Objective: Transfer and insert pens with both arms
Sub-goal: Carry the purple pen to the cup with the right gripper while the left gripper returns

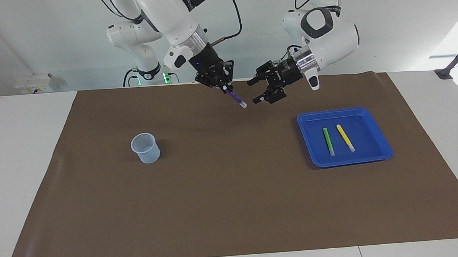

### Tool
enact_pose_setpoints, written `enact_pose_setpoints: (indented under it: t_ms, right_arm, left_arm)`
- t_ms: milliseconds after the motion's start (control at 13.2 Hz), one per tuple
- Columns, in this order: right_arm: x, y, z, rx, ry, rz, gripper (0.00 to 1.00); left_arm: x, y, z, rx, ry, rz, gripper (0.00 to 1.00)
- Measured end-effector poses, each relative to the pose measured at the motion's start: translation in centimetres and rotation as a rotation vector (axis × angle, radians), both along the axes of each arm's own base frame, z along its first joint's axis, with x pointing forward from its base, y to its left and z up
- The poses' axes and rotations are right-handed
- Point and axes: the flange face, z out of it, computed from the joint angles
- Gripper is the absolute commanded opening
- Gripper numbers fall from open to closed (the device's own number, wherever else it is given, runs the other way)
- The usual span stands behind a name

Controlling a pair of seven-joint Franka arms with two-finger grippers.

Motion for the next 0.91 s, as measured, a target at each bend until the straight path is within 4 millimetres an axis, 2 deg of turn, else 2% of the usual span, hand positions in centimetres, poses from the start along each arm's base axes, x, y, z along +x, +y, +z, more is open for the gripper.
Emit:
enact_pose_setpoints:
  t_ms: [151, 302, 604, 907]
  right_arm:
    - [0.7, -1.9, -1.0, -0.075, 0.001, -0.008, 0.00]
    - [1.4, -4.6, -2.4, -0.163, -0.004, 0.014, 0.00]
    - [2.4, -12.6, -4.9, -0.359, -0.042, 0.146, 0.00]
    - [2.9, -21.1, -6.7, -0.424, -0.033, 0.251, 0.00]
  left_arm:
    - [0.3, 0.6, 0.0, -0.001, 0.000, 0.012, 1.00]
    - [0.8, 1.5, 0.0, -0.002, 0.001, 0.032, 1.00]
    - [1.7, 4.9, -0.6, 0.073, -0.004, 0.018, 1.00]
    - [1.6, 8.2, -1.9, 0.248, -0.004, -0.102, 1.00]
